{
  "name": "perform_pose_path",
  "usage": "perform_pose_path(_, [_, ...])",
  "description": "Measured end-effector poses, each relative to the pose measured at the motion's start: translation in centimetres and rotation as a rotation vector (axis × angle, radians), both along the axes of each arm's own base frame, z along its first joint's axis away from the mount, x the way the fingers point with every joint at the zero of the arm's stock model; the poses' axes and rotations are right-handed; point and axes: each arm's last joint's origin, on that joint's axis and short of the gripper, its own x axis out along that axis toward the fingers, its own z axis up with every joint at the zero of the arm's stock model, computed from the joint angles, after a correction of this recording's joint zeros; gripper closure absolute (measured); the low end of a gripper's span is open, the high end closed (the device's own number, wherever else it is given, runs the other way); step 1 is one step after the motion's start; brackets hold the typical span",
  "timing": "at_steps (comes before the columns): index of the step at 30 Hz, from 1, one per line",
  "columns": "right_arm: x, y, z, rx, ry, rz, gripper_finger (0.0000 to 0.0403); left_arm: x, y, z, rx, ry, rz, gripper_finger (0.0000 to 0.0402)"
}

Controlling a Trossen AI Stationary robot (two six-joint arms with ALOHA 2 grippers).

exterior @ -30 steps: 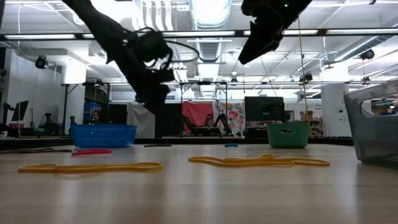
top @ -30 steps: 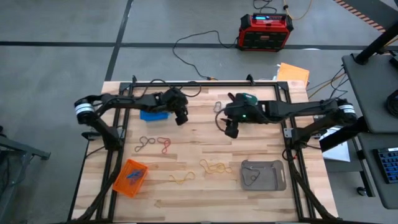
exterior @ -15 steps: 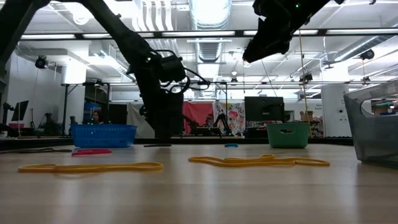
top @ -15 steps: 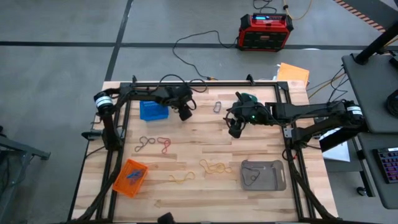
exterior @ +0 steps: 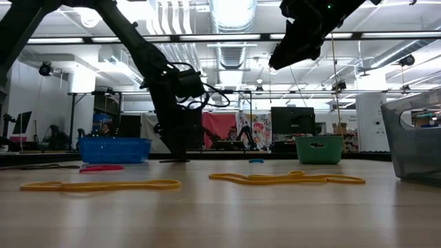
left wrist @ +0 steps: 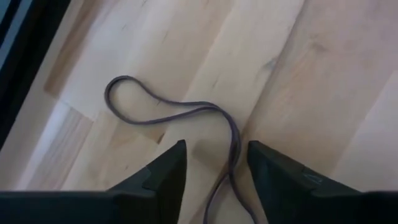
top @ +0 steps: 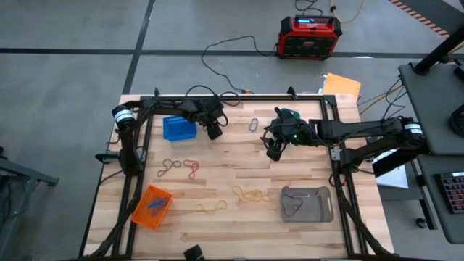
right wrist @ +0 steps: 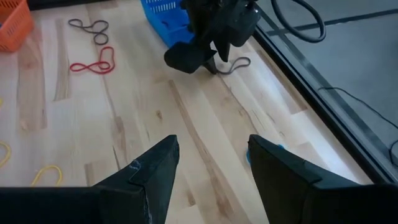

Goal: Sort rubber bands into baskets
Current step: Put the top violet rubber band into black bin

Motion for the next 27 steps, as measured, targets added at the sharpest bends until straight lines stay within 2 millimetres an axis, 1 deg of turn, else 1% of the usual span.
perform_pose_path(2, [0.0, 0.0, 0.0, 0.000, 0.000, 0.000, 0.0211, 0.0, 0.0, 0.0, -0.001, 0.001, -0.005, 0.0270])
perform_pose_path(7, [0.0, 0.0, 0.0, 0.000, 0.000, 0.000, 0.0211, 0.1, -0.2, -0.1, -0.016, -0.005, -0.016, 0.0379])
perform_pose_path(8, [0.0, 0.0, 0.0, 0.000, 0.000, 0.000, 0.0211, 0.1, -0.2, -0.1, -0.019, -0.008, -0.018, 0.0389])
perform_pose_path(11, [0.0, 0.0, 0.0, -0.001, 0.000, 0.000, 0.0211, 0.2, -0.5, 0.4, -0.039, -0.032, -0.051, 0.0393])
perform_pose_path(14, [0.0, 0.0, -0.3, -0.001, -0.001, 0.001, 0.0211, 0.6, -1.7, 1.5, -0.071, -0.080, -0.107, 0.0400])
perform_pose_path(19, [0.2, 0.2, -1.9, -0.019, -0.054, 0.022, 0.0211, 1.5, -5.2, 5.1, -0.041, -0.195, -0.239, 0.0401])
perform_pose_path(21, [0.2, 0.4, -2.6, -0.047, -0.083, 0.048, 0.0211, 1.6, -6.8, 6.3, -0.036, -0.226, -0.294, 0.0401])
perform_pose_path(24, [0.5, 0.9, -3.6, -0.091, -0.125, 0.088, 0.0211, 1.7, -9.2, 8.4, -0.019, -0.318, -0.376, 0.0401])
perform_pose_path(27, [1.0, 1.3, -4.3, -0.109, -0.156, 0.113, 0.0211, 1.3, -11.2, 9.7, -0.015, -0.371, -0.427, 0.0401])
